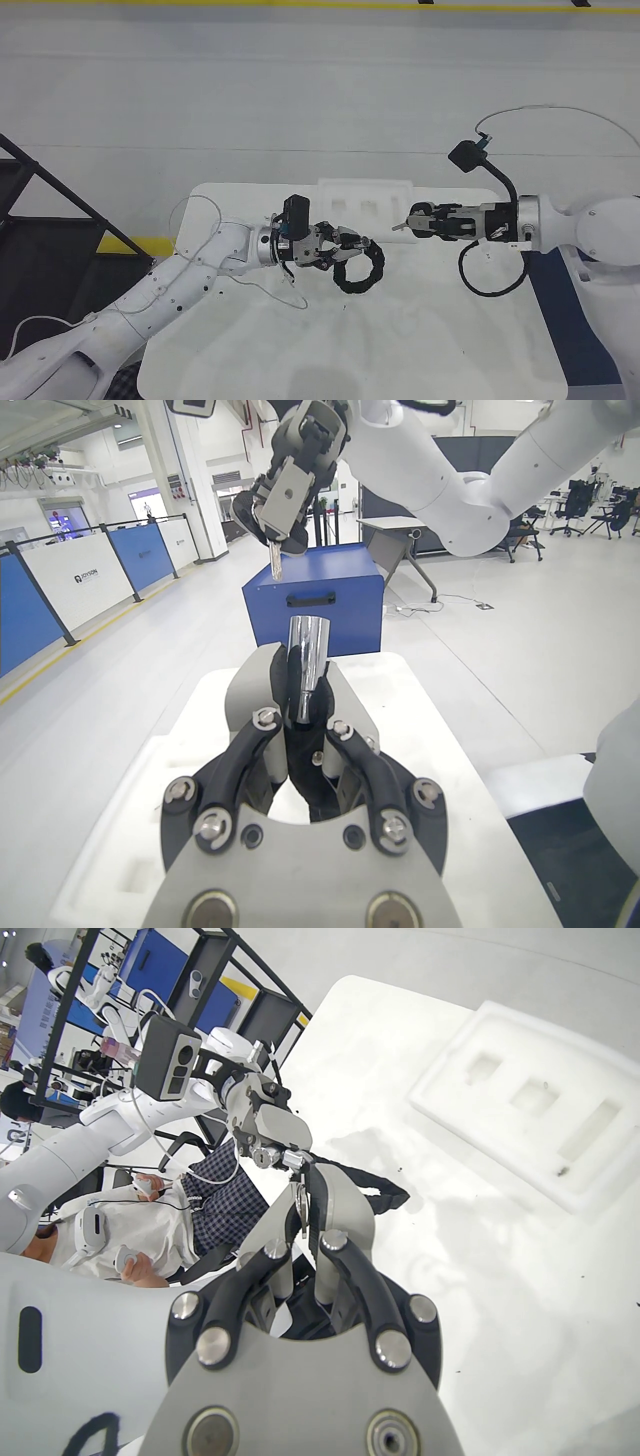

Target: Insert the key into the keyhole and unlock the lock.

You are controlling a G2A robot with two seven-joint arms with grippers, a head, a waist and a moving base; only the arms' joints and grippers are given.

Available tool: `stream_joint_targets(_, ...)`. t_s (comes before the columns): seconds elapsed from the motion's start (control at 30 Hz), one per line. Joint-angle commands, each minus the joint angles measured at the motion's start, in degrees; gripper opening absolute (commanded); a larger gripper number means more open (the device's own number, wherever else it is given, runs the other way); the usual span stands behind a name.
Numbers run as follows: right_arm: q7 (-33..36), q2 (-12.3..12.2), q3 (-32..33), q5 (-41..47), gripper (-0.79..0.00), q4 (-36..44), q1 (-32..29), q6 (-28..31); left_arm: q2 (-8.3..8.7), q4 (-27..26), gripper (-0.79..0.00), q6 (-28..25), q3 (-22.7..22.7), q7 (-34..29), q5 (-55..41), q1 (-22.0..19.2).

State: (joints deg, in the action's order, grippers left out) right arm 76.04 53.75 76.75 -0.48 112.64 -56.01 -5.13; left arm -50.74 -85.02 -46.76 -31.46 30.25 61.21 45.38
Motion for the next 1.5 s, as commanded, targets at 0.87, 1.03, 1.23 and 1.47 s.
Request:
stream_joint_targets(0.87,-0.5,-0.6,-8.9,-11.8,-0.785,7.7,5.1,-8.4,-10.51,15.5,-0.785,15.7,3.4,26.6,17.3,0.0)
stream_joint_targets(1.03,-0.8,-0.6,-9.9,-13.5,-0.785,8.3,5.8,-9.7,-11.06,16.0,-0.785,14.9,2.3,25.7,16.4,0.7)
stream_joint_targets(1.23,-1.6,-0.6,-11.0,-13.9,-0.785,7.8,6.4,-10.0,-11.71,16.3,-0.785,13.7,1.4,24.7,16.7,1.3)
stream_joint_targets(1.47,-1.6,-0.5,-12.5,-14.7,-0.785,7.1,7.3,-10.7,-12.29,16.3,-0.785,13.1,0.3,24.5,17.8,1.8)
